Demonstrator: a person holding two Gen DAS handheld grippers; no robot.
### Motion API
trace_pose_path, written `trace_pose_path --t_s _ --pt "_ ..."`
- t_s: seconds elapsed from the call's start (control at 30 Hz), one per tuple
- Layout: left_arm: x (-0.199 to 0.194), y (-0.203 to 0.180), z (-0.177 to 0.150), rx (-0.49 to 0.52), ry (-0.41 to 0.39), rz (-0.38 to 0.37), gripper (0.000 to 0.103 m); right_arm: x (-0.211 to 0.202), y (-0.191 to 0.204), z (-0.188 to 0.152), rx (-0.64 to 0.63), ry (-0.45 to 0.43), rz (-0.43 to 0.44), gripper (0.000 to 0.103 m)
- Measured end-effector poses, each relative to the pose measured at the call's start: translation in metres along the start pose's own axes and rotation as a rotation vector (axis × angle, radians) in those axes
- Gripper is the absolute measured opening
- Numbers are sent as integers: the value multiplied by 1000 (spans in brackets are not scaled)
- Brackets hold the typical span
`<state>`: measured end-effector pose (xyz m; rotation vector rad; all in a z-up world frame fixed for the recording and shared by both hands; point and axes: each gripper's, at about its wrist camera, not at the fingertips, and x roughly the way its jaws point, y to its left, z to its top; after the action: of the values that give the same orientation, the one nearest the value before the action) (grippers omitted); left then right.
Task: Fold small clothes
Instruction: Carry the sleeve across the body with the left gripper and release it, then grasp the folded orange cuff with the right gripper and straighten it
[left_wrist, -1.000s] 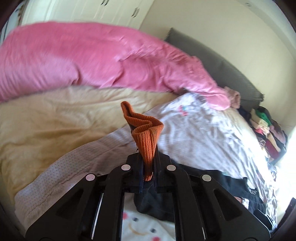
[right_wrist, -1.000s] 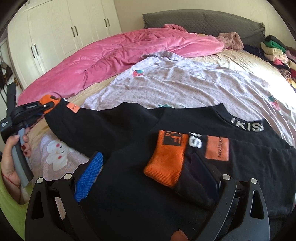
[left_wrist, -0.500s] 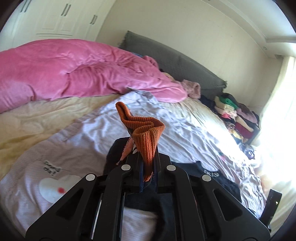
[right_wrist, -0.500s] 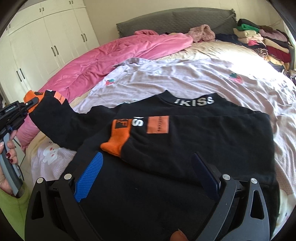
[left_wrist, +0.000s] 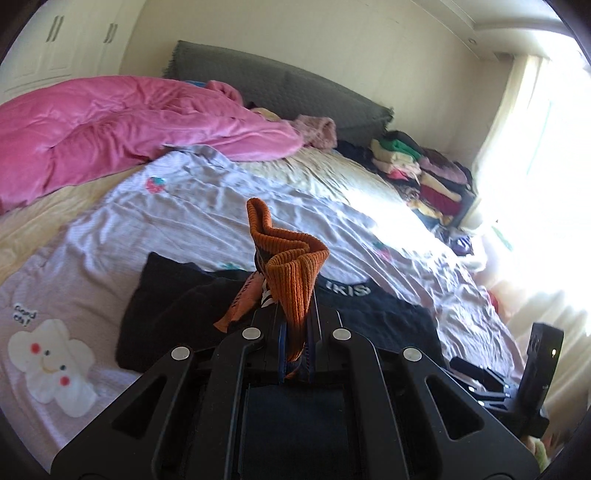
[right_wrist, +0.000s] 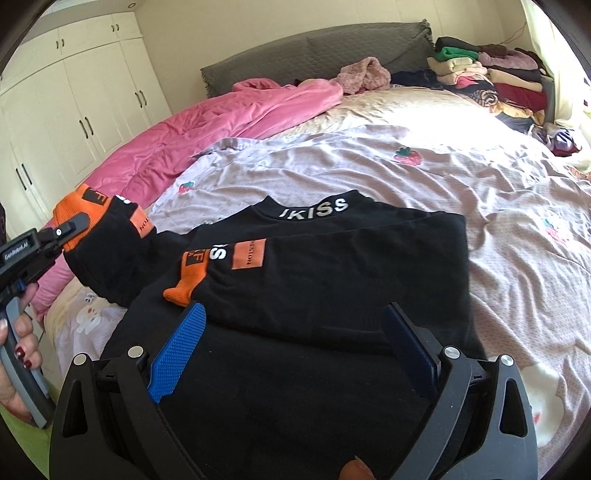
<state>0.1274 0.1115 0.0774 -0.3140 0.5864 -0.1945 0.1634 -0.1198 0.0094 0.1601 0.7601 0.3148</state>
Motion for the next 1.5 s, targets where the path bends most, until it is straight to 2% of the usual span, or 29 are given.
trace_pose_path --t_s 0.13,0.43,0.47,0.57,0.63,0.73,0.8,0.97,1.1,1.17,1.27,1.33,1.4,1.43,1.5 --pt "17 -26 -11 28 56 -57 2 -11 -12 -2 18 -15 -15 96" --pt "55 -67 -35 89 184 -128 3 -28 -36 -7 63 -39 -44 96" --pt "60 -69 -38 94 205 -137 5 -29 -38 -8 66 -39 -46 96" --pt "66 -69 -47 101 253 -163 18 -31 -41 -9 71 -42 -49 96" --pt "63 -67 -48 101 251 -173 31 -30 -42 -10 75 -38 -52 96" --pt "56 -61 -43 82 231 -185 36 -25 -38 -11 72 -25 -48 96" --pt "53 -56 -38 80 206 -158 36 -20 -34 -13 59 -11 -42 96" --pt "49 -34 -33 121 141 24 43 -1 -18 -20 32 58 4 96" --pt "50 -14 -27 121 118 108 51 20 -2 -30 4 115 23 96" --pt "48 -3 -23 117 106 145 62 28 5 -33 -5 129 25 94" --pt "46 9 -20 135 83 217 65 40 12 -34 -17 148 23 83" --pt "45 19 -17 138 70 256 67 48 16 -35 -27 159 24 82" --pt "42 29 -14 101 70 248 69 57 19 -35 -29 167 21 62" --pt "42 32 -13 91 66 248 69 59 18 -36 -26 171 35 47" --pt "39 36 -12 86 61 257 70 64 20 -36 -37 173 60 30"
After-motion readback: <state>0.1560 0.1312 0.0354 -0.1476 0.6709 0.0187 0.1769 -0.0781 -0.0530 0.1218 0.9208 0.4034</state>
